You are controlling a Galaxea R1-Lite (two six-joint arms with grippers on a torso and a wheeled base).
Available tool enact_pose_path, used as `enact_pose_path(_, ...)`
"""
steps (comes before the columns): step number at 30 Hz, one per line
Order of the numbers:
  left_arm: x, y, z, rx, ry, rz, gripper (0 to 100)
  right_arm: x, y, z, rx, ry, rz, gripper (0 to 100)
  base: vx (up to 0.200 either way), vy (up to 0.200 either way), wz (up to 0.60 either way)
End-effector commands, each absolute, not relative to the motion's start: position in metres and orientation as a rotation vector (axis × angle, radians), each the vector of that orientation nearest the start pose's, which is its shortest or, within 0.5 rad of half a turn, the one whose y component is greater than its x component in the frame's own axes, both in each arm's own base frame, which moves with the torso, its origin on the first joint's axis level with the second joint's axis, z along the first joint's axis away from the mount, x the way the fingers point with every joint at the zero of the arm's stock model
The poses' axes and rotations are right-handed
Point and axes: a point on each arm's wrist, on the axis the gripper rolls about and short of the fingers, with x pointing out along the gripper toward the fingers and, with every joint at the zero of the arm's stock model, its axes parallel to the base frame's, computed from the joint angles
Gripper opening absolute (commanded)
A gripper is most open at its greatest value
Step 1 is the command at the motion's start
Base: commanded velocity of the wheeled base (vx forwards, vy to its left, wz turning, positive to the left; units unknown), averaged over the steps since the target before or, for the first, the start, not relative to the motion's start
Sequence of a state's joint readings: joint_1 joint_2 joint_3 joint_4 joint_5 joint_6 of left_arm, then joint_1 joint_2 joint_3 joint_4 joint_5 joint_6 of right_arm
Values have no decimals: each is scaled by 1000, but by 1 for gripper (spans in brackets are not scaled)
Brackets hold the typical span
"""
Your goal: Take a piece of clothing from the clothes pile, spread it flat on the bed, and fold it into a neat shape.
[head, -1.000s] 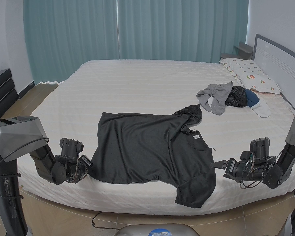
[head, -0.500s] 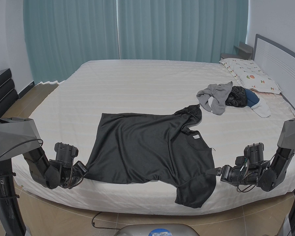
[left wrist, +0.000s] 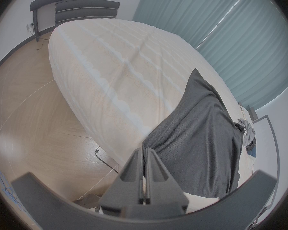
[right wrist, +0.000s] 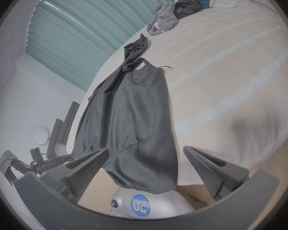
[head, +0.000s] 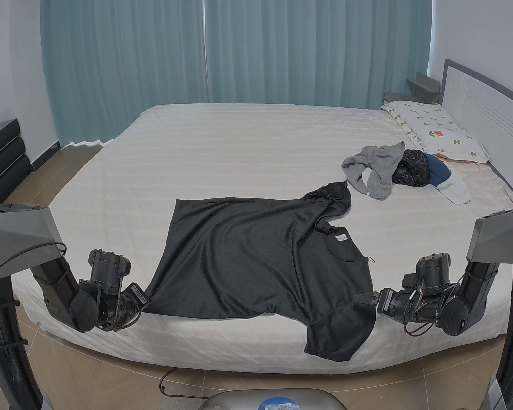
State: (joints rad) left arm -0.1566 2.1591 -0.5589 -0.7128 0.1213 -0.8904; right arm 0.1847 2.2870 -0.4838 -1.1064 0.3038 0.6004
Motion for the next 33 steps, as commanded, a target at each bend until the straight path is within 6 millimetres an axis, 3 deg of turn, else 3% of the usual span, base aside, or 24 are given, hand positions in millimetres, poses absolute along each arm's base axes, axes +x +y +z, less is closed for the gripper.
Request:
enact_pose_path(1,298,-44,-6,-710,823,356,0,308,63,-37,608,838,234,100,0,0,0)
enact_pose_path(2,298,-44,-7,-707,828,357,0,311,64,-40,606,840,234,0,0,0,0)
enact_pose_path(12,298,-44,-8,-707,830,360,0,305,61,-41,563,843,196,0,0,0,0)
enact_pose_path(22,296,-41,-7,-681,836,355,0,274,40,-14,483,826,185,0,0,0,0)
enact_pose_path(33,285,-40,-9,-610,888,344,0,253,36,-24,334,949,218,0,0,0,0)
